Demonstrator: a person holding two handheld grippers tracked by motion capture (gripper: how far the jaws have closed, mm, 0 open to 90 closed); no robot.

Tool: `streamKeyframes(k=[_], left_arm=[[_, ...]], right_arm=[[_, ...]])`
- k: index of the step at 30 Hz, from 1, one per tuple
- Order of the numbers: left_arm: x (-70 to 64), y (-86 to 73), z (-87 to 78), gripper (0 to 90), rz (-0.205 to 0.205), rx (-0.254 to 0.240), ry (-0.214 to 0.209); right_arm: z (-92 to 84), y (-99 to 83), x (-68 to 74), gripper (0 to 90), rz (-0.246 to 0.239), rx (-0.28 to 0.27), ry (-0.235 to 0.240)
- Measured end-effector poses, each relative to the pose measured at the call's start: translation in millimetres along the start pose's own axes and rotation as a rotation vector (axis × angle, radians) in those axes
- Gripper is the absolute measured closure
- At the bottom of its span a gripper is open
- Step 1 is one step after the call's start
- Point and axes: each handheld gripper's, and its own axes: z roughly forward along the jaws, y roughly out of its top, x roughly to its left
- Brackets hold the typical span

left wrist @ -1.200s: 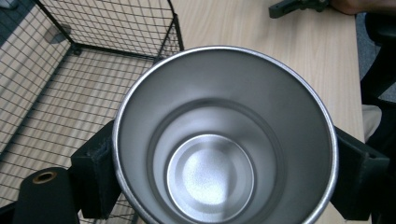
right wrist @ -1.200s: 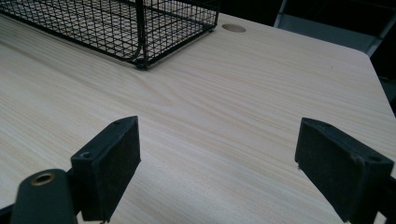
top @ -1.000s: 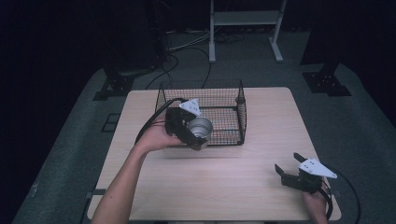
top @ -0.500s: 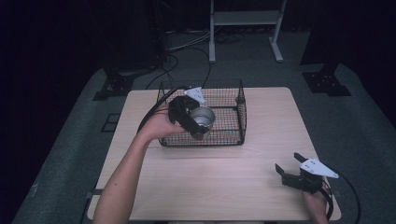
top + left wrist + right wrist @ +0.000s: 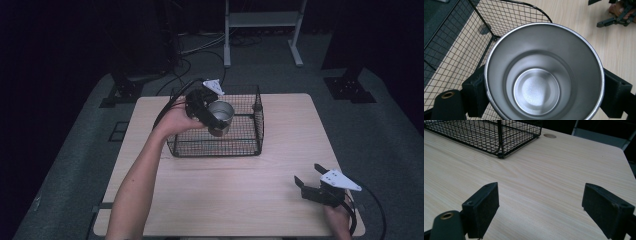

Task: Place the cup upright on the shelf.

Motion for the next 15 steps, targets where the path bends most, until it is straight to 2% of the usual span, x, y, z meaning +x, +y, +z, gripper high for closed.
streamKeyframes(k=[7, 10, 13, 15], left_arm=[[14.7, -1.0, 8.2, 13.8, -0.037, -0.027, -0.003], [24.5, -2.7, 13.8, 13.8, -0.057, -0.02, 0.022], [29.1, -3.9, 16.7, 13.8, -0.078, -0.028, 0.029], [36.8, -5.6, 21.7, 13.8, -0.091, -0.017, 0.041]], right_arm=[[-0.1, 0.0, 0.1, 13.5, 0.002, 0.0, 0.002], [-0.1, 0.0, 0.1, 13.4, 0.004, 0.0, 0.003], [-0.1, -0.1, 0.0, 13.5, 0.003, -0.002, 0.005], [-0.1, -0.1, -0.3, 13.4, 0.002, -0.002, 0.007]])
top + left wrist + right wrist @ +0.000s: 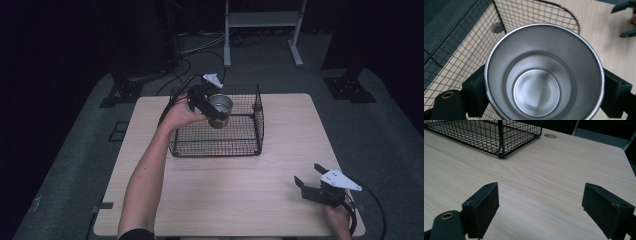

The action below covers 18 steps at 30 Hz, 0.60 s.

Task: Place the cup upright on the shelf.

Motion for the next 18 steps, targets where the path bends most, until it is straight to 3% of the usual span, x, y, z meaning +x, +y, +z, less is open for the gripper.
streamKeyframes(k=[8, 18], left_arm=[[12.8, -4.6, 14.3, 13.8, -0.034, 0.022, 0.026], [21.3, -5.5, 45.2, 13.8, -0.063, 0.073, 0.02]], right_arm=[[-0.4, -0.1, -0.9, 13.4, 0.008, -0.001, 0.002], [-0.7, -0.2, -0.4, 13.5, 0.005, -0.007, 0.009]])
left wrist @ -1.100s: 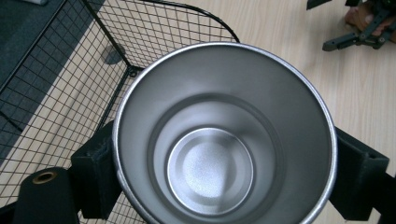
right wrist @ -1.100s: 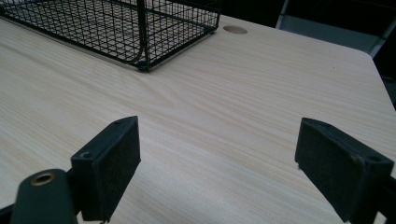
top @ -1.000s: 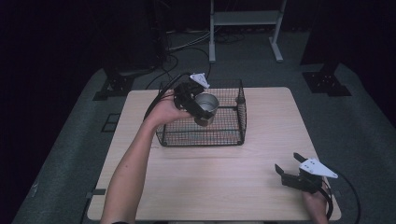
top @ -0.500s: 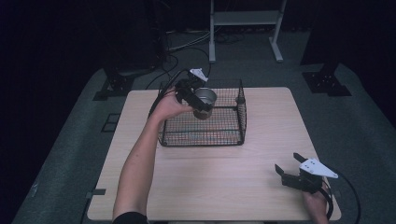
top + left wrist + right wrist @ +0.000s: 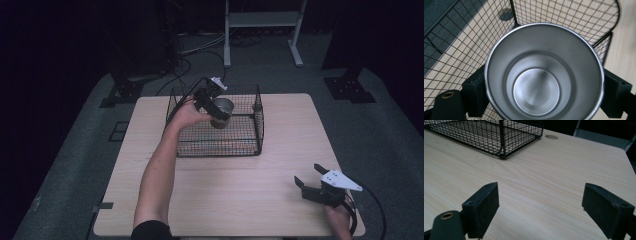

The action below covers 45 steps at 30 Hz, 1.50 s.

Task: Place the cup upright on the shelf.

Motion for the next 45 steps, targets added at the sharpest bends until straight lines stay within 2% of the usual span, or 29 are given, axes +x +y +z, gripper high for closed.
streamKeyframes(k=[11, 13, 27, 38, 45], left_arm=[[8.3, -1.8, 18.4, 13.8, -0.021, 0.016, 0.038], [10.5, -3.3, 23.5, 13.9, -0.035, 0.025, 0.035], [12.6, -9.3, 60.5, 13.8, -0.05, 0.109, 0.012], [15.9, -20.2, 74.7, 13.8, -0.081, 0.122, 0.002], [16.2, -23.1, 80.6, 13.7, -0.078, 0.161, -0.003]], right_arm=[[-0.4, -0.2, -0.8, 13.4, 0.004, -0.008, 0.002], [-0.5, -0.2, -0.8, 13.4, 0.004, -0.009, 0.003], [-1.0, -0.3, -1.2, 13.5, 0.009, -0.008, 0.01], [-1.0, -0.4, -1.9, 13.5, 0.015, -0.014, 0.013], [-1.0, -0.5, -2.0, 13.5, 0.012, -0.015, 0.013]])
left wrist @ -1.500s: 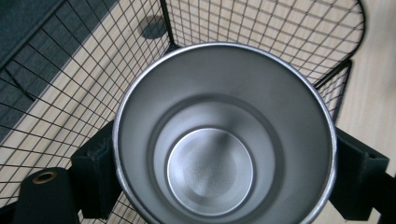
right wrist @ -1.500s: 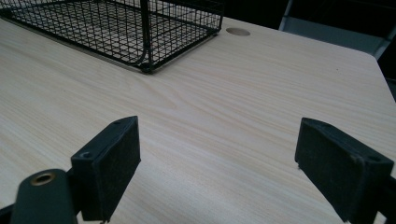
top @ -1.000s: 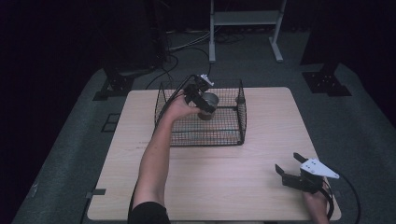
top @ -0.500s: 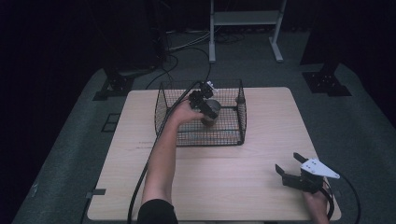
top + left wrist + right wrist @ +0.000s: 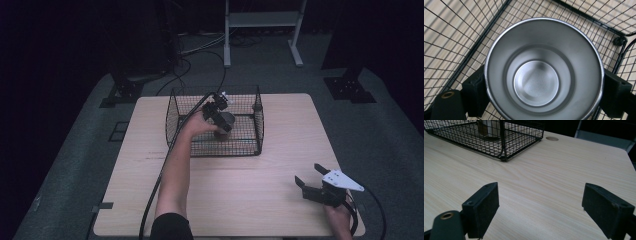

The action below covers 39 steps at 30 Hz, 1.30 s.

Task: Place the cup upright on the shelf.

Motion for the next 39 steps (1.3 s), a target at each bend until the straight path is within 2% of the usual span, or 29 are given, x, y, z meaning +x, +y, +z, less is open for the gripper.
streamKeyframes(k=[2, 4, 11, 14, 24, 27, 32, 36, 39], left_arm=[[0.4, -0.6, 0.3, 13.7, -0.004, -0.002, -0.001], [-1.5, -0.5, 1.4, 13.6, 0.016, 0.021, 0.02], [-1.5, -3.2, 0.4, 13.5, 0.016, 0.034, 0.018], [-0.6, -7.4, 0.3, 13.5, 0.002, 0.014, 0.015], [-1.2, -8.1, -1.7, 11.8, -0.004, -0.001, 0.013], [-1.3, -7.6, -5.3, 9.9, -0.004, -0.021, 0.007], [-3.4, -6.8, -10.6, 4.8, 0.001, -0.025, 0.019], [-4.3, -6.6, -17.1, 3.5, -0.014, -0.057, 0.013], [-5.7, -6.2, -19.6, 3.5, -0.001, -0.051, 0.024]], right_arm=[[0.0, 0.0, 0.0, 13.4, 0.0, 0.0, 0.0], [0.1, 0.1, 0.4, 13.5, -0.003, -0.001, 0.001], [0.2, 0.1, 0.4, 13.4, -0.003, -0.001, -0.001], [0.5, 0.3, 0.8, 13.5, -0.006, 0.0, 0.001], [1.0, 0.4, 1.1, 13.5, -0.014, -0.002, 0.002], [1.0, 0.5, 0.8, 13.5, -0.01, -0.001, 0.001], [1.7, 0.7, 2.0, 13.4, -0.019, 0.002, 0.006], [2.1, 1.0, 2.3, 13.4, -0.015, 0.007, 0.001], [2.1, 1.0, 2.4, 13.5, -0.016, 0.007, 0.0]])
